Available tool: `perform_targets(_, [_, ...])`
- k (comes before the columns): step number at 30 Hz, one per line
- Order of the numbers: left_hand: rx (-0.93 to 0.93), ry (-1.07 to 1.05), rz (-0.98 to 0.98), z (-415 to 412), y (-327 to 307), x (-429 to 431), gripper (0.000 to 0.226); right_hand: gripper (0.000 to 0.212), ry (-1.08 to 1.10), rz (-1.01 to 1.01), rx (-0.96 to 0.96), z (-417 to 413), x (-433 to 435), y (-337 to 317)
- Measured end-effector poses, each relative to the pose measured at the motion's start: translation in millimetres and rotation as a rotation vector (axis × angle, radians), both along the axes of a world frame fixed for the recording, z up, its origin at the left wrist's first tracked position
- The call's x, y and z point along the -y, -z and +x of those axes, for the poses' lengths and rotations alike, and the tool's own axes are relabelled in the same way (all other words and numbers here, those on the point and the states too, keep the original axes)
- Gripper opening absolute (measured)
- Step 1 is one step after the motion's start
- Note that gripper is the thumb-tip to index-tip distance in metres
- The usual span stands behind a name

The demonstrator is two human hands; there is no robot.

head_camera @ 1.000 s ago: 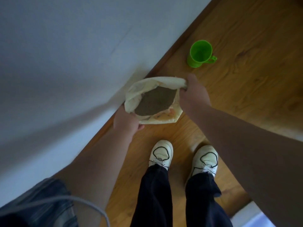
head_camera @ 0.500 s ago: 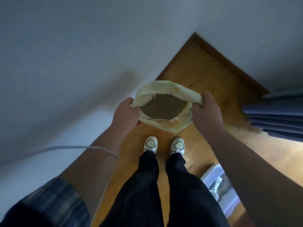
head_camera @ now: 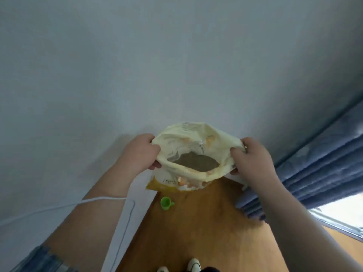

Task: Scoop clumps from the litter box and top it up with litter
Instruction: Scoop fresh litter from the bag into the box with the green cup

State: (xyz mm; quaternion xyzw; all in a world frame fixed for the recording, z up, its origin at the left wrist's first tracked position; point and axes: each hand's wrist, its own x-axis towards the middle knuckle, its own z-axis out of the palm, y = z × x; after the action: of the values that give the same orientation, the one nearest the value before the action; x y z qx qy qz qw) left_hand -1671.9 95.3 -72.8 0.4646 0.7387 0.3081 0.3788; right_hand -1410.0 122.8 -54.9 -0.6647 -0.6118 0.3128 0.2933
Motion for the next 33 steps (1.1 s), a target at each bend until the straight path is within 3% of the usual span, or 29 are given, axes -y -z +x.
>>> perform_targets(6, [-0.053,0.181,0.085,39,-67,-26,0.019,0.010,0.171,0.093,-0.053,44,18,-47])
perform_targets(14, [-0.047,0.393,0.129,130,-90,-58,0.018,0.013,0.383,0.134,-0.135,128,40,-63])
perform_targets(24, [-0.092,0.697,0.087,304,-83,-104,0.019,0.010,0.598,0.177,-0.122,278,53,-51])
perform_targets(33, [-0.140,0.930,-0.017,480,-26,-133,0.017,0.005,0.767,0.121,-0.074,418,69,-8])
